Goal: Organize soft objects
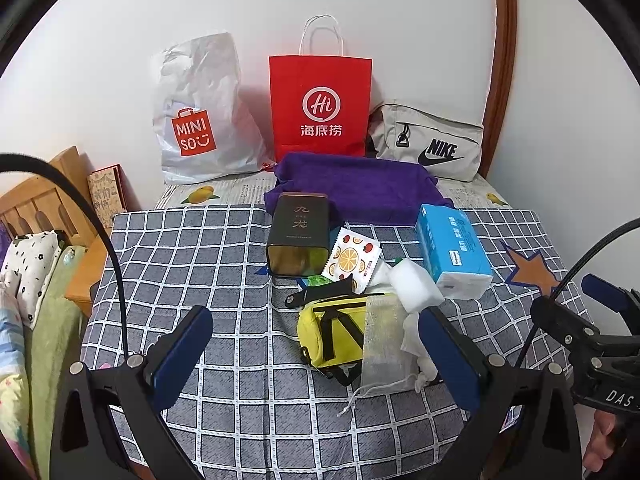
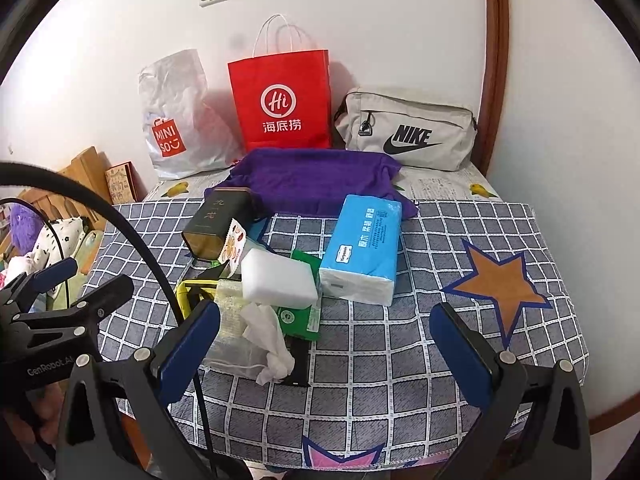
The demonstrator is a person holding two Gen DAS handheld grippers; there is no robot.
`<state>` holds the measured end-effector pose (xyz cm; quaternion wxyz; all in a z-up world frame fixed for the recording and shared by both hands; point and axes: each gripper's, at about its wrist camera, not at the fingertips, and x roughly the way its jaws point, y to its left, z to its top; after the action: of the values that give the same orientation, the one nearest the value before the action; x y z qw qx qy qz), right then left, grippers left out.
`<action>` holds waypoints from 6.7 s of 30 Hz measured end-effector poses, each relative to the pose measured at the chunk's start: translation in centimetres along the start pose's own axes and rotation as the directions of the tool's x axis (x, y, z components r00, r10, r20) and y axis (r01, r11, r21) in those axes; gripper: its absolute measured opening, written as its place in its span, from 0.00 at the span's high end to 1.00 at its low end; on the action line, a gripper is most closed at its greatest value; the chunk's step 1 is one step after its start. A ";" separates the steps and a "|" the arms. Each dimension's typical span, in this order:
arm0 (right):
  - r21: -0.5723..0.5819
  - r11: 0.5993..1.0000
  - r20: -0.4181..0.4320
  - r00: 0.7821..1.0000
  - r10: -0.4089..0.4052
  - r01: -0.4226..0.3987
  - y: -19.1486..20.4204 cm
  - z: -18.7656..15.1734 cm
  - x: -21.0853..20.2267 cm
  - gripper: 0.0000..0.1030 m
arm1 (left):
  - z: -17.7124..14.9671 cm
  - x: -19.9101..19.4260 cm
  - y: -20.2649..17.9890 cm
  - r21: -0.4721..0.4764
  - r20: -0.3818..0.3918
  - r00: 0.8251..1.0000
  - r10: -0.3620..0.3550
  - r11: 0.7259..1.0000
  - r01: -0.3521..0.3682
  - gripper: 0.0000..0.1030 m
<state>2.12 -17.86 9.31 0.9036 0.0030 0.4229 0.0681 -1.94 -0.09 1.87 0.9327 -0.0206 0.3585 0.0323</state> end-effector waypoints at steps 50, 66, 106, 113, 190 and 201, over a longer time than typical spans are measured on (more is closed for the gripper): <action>-0.103 0.986 -0.032 0.992 0.125 -0.128 3.3 -1.3 9.4 0.08 | -1.5 6.2 3.1 -0.015 -0.130 0.991 0.009 1.000 -0.011 0.00; -0.305 0.949 -0.060 0.996 0.064 -0.079 6.3 -2.0 15.4 0.44 | -2.5 10.2 5.2 -0.074 -0.218 0.976 -0.017 0.997 0.001 0.00; -0.057 0.982 -0.047 0.983 0.177 -0.180 -0.4 -1.7 11.3 0.54 | -3.1 14.9 3.3 -0.090 -0.239 0.922 -0.305 0.952 0.292 0.67; -0.053 0.982 -0.046 0.983 0.177 -0.179 -0.6 -0.9 10.7 0.54 | -1.5 13.1 4.5 -0.069 -0.214 0.934 -0.287 0.958 0.278 0.69; 0.143 0.970 -0.194 0.955 0.222 -0.196 -9.0 22.8 39.7 0.54 | 22.3 36.2 5.4 -0.197 -0.297 0.900 -0.320 0.943 0.270 0.69; 0.032 0.993 -0.200 0.972 0.120 -0.116 -9.1 22.6 38.4 0.46 | 23.0 39.8 5.6 -0.204 -0.337 0.902 -0.270 0.956 0.210 0.69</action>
<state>44.81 -20.85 -6.13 0.8502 0.0304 0.5122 0.1175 42.50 8.73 -7.85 0.8430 -0.1462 0.5144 -0.0582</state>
